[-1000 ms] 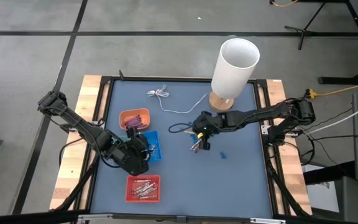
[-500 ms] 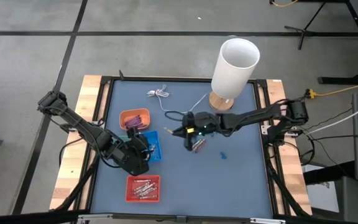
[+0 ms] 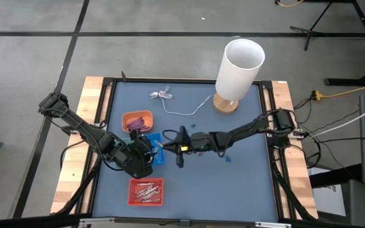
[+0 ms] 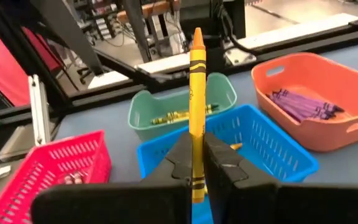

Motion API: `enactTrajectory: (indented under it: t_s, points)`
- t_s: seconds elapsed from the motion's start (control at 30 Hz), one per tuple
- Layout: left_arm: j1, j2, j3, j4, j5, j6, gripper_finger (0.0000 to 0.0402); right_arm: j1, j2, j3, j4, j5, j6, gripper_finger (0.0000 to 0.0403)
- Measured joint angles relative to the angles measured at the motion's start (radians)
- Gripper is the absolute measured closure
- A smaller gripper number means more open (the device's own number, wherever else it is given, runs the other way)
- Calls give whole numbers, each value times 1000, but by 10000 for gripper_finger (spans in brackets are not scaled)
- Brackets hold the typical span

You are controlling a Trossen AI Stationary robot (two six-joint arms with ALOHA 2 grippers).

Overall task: Sort crayons
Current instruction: Put the yellow crayon into the blue basket, then put the violet crayon into the orange bin

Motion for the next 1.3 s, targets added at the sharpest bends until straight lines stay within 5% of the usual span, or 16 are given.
enactTrajectory:
  t_s: [0.5, 1.03, 1.3]
  points:
    - [0, 0, 0, 4, 0, 0, 292, -2, 148, 150, -4, -3, 0, 381]
    - [0, 0, 0, 4, 0, 0, 292, -3, 148, 150, -19, 5, 0, 276]
    - [0, 0, 1, 4, 0, 0, 292, -24, 114, 149, -178, -177, -9, 274]
